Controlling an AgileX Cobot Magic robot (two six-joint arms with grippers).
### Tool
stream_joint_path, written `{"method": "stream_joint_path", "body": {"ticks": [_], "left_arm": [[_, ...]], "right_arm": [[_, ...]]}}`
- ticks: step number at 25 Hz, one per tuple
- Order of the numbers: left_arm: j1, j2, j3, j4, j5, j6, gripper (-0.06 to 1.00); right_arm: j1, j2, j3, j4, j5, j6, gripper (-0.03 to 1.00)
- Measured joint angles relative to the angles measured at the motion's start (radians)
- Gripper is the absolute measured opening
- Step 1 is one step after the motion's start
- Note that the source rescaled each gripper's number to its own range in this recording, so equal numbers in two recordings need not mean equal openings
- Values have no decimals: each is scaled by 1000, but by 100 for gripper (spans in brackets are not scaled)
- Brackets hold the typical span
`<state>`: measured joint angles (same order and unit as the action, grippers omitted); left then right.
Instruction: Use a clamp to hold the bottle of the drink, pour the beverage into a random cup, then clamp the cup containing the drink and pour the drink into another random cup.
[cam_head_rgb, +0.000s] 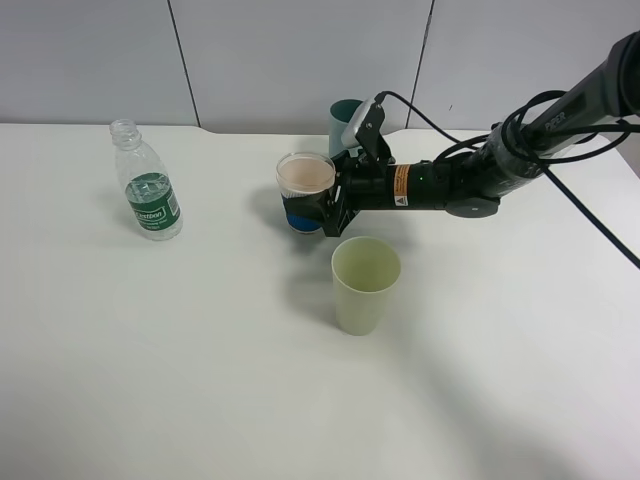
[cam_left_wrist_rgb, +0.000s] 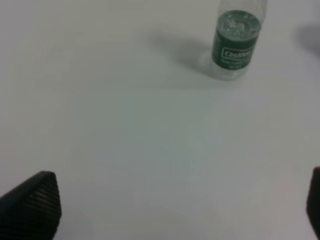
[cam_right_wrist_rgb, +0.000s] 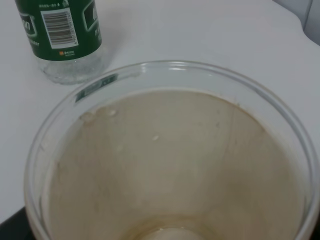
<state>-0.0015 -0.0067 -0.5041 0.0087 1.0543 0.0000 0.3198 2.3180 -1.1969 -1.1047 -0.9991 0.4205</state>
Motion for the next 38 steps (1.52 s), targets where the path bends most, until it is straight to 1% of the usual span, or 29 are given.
{"method": "stream_joint_path", "body": {"ticks": [10, 11, 14, 15, 17, 19, 21, 27, 33, 36, 38], "left_arm": [[0, 0, 0, 0, 0, 0, 100], [0, 0, 0, 0, 0, 0, 100], [0, 0, 0, 0, 0, 0, 100], [0, 0, 0, 0, 0, 0, 100], [0, 0, 0, 0, 0, 0, 100], [0, 0, 0, 0, 0, 0, 100], [0, 0, 0, 0, 0, 0, 100], [0, 0, 0, 0, 0, 0, 100], [0, 0, 0, 0, 0, 0, 100], [0, 0, 0, 0, 0, 0, 100], [0, 0, 0, 0, 0, 0, 100]], "right_arm": [[-1, 0, -2, -41, -16, 0, 0], [-1, 0, -2, -44, -16, 0, 8], [-1, 0, -2, -63, -5, 2, 55], [-1, 0, -2, -65, -2, 3, 65], [-1, -7, -2, -66, 1, 14, 74], [-1, -19, -1, -67, 4, 33, 78], [-1, -42, -1, -73, 5, 52, 79], [-1, -141, 0, -91, 12, 157, 79], [-1, -287, 0, -138, 12, 274, 80], [-1, -358, 0, -143, 39, 330, 86], [-1, -405, 0, -143, 82, 373, 91]]}}
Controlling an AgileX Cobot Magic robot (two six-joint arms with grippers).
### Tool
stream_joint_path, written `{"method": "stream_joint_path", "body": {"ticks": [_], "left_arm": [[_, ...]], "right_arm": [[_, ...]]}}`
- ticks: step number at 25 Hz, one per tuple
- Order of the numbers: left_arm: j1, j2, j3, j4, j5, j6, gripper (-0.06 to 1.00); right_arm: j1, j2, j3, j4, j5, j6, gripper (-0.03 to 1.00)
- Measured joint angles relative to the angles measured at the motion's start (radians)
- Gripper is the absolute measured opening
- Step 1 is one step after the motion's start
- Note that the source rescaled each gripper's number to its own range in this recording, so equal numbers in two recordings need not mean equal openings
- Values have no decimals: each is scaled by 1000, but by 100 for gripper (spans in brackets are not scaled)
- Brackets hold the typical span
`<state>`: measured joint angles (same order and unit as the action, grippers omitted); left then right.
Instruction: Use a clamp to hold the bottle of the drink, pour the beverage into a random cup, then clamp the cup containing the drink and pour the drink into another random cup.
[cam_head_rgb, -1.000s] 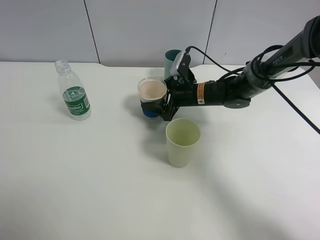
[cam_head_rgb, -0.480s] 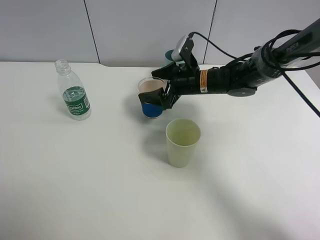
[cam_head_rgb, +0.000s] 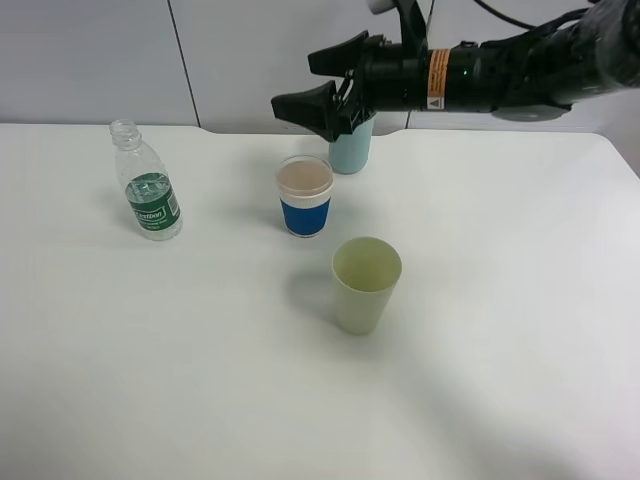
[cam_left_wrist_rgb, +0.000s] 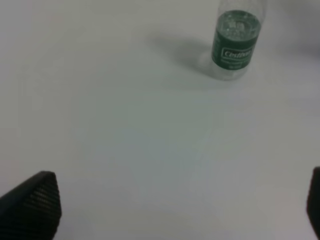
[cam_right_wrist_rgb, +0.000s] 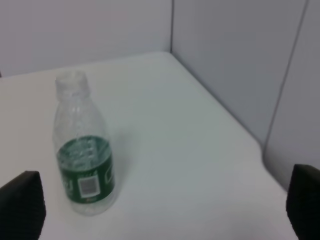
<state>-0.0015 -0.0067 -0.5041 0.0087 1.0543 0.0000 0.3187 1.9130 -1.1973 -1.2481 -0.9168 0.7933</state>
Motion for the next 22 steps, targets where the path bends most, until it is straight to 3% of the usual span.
{"method": "stream_joint_path", "body": {"ticks": [3, 6, 11, 14, 18, 22], "left_arm": [[0, 0, 0, 0, 0, 0, 100], [0, 0, 0, 0, 0, 0, 100], [0, 0, 0, 0, 0, 0, 100], [0, 0, 0, 0, 0, 0, 100], [0, 0, 0, 0, 1, 0, 100], [0, 0, 0, 0, 1, 0, 100]], "right_arm": [[0, -64, 0, 0, 109, 57, 98], [0, -128, 1, 25, 294, 89, 99], [-2, -244, 1, 170, 734, 85, 99], [-4, -301, 1, 279, 926, 15, 100], [-4, -367, 1, 386, 1089, -143, 100], [-7, -431, 1, 467, 1182, -238, 100]]}}
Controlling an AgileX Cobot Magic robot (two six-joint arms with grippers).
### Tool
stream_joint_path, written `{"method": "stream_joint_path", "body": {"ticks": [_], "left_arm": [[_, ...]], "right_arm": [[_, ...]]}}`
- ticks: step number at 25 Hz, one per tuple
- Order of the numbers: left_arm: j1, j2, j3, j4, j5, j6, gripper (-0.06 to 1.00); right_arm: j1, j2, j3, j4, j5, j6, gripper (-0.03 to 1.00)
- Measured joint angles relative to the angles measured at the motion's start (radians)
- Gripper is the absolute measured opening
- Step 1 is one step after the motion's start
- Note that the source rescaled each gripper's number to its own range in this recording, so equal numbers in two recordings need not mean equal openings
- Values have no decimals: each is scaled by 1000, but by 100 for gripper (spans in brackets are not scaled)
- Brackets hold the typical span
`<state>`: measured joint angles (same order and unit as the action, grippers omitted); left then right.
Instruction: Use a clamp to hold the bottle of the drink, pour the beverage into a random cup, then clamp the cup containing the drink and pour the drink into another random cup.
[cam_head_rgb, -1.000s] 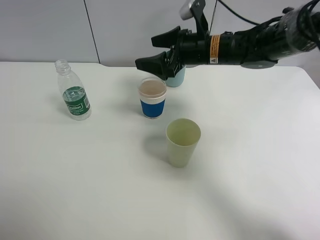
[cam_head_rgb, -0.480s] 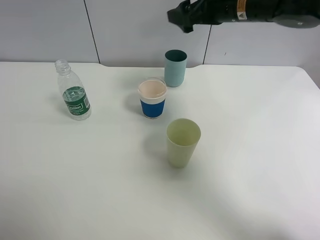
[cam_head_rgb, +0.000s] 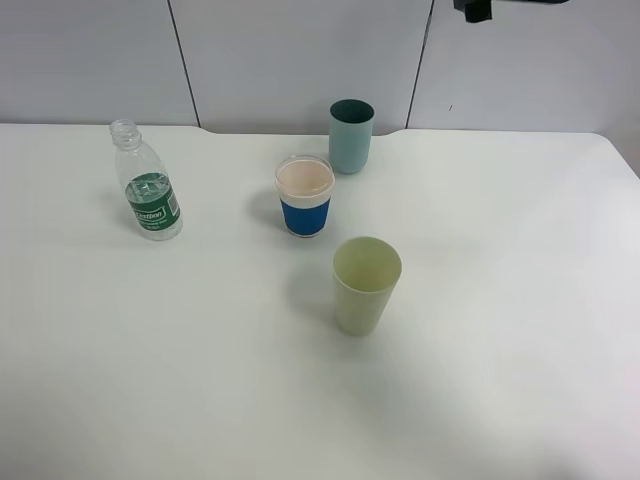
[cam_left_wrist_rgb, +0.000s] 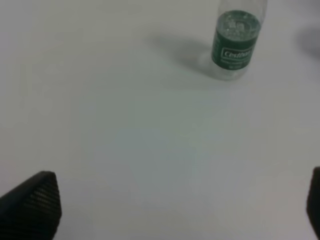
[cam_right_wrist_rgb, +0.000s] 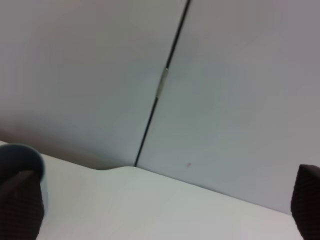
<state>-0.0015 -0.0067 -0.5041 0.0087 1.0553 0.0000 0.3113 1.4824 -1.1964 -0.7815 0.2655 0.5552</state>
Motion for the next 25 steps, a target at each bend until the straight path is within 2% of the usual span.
{"method": "stream_joint_path", "body": {"ticks": [5, 10, 20, 25], "left_arm": [[0, 0, 0, 0, -1, 0, 100], [0, 0, 0, 0, -1, 0, 100], [0, 0, 0, 0, -1, 0, 100], [0, 0, 0, 0, -1, 0, 100]], "right_arm": [[-39, -114, 53, 45, 32, -27, 100], [-130, -292, 188, 106, 28, -35, 100], [-398, -739, 408, 307, 67, -241, 100], [-427, -941, 427, 366, 120, -317, 100]]}}
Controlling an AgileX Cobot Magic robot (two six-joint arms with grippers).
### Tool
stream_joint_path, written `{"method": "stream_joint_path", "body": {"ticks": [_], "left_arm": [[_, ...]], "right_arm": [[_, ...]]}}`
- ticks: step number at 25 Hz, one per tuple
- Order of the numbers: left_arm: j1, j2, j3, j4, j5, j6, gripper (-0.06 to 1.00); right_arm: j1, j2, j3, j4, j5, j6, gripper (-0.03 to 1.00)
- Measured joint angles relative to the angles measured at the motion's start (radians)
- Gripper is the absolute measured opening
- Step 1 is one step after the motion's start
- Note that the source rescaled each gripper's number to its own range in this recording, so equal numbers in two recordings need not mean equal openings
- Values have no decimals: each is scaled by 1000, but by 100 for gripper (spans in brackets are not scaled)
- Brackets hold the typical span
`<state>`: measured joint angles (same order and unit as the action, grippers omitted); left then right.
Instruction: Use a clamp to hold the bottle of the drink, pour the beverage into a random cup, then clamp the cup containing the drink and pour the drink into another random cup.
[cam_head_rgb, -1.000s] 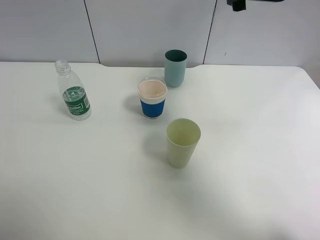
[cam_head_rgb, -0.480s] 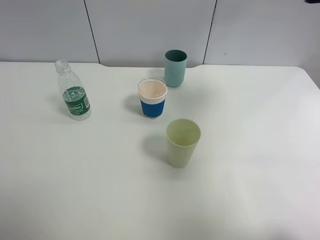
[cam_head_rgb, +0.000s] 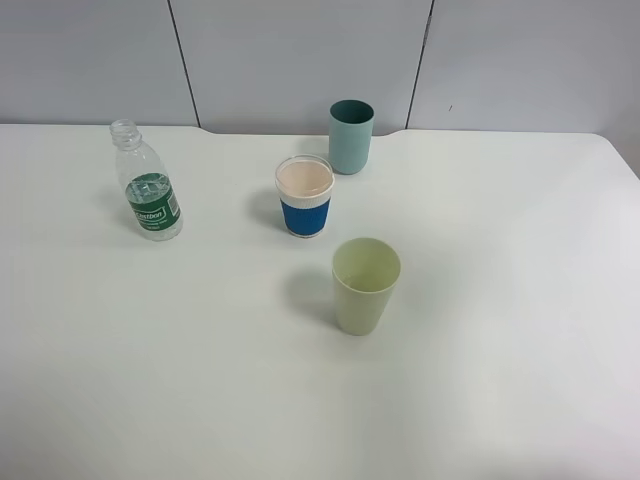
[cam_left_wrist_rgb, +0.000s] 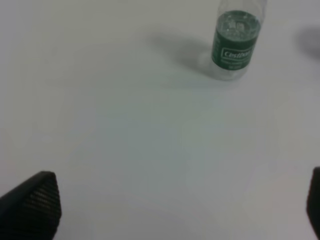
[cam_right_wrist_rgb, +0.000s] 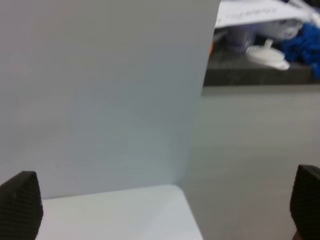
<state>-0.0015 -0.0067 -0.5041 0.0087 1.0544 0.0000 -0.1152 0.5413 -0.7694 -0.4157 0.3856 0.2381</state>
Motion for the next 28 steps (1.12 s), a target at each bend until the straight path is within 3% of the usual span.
{"method": "stream_joint_path", "body": {"ticks": [9, 15, 24, 28], "left_arm": [[0, 0, 0, 0, 0, 0, 100], [0, 0, 0, 0, 0, 0, 100], [0, 0, 0, 0, 0, 0, 100], [0, 0, 0, 0, 0, 0, 100]], "right_arm": [[0, -270, 2, 95, 224, -106, 100], [0, -435, 5, 107, 418, -132, 100], [0, -545, 7, 380, 655, -410, 100], [0, -545, 60, 427, 672, -435, 100]]}}
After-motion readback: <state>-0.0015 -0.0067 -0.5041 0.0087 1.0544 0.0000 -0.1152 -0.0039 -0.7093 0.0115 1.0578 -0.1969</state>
